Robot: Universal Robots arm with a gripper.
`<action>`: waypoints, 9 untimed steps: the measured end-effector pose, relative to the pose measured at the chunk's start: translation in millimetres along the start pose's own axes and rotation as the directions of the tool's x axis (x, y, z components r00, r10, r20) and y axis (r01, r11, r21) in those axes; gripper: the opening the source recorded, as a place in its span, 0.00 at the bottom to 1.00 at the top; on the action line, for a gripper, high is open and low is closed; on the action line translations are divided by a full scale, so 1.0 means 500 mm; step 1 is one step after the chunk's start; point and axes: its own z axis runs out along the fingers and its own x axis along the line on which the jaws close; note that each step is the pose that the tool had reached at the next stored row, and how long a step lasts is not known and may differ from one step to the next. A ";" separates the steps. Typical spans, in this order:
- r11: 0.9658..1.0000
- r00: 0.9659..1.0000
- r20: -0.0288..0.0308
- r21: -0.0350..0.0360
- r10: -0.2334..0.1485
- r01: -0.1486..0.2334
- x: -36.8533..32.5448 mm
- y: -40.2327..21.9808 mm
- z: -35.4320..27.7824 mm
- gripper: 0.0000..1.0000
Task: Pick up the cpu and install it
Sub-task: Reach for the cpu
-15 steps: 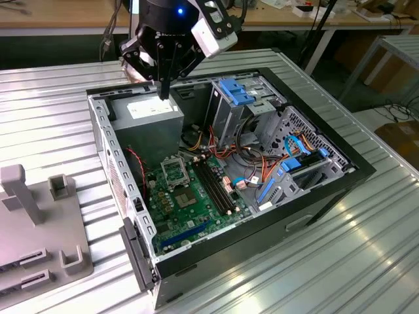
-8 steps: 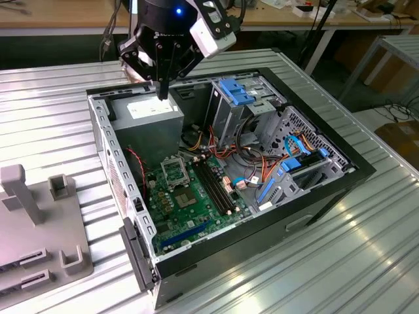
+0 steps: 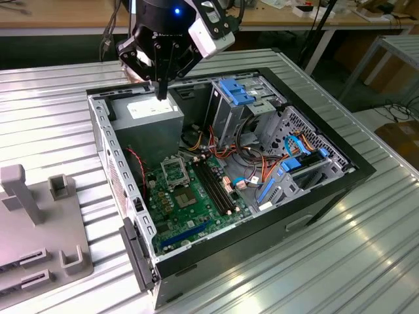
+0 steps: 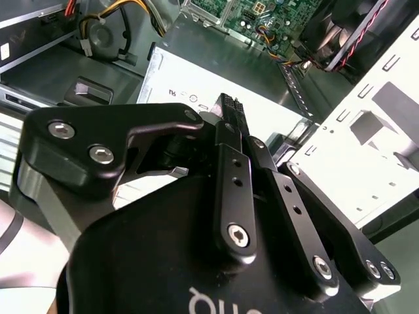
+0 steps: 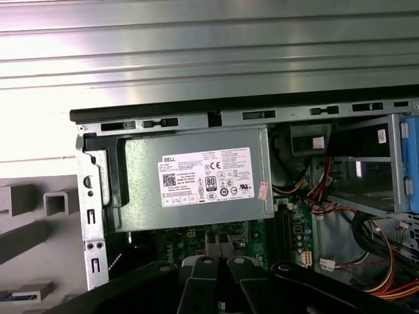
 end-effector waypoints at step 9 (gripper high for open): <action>1.000 1.000 0.000 0.000 0.000 0.000 0.005 0.000 0.000 0.11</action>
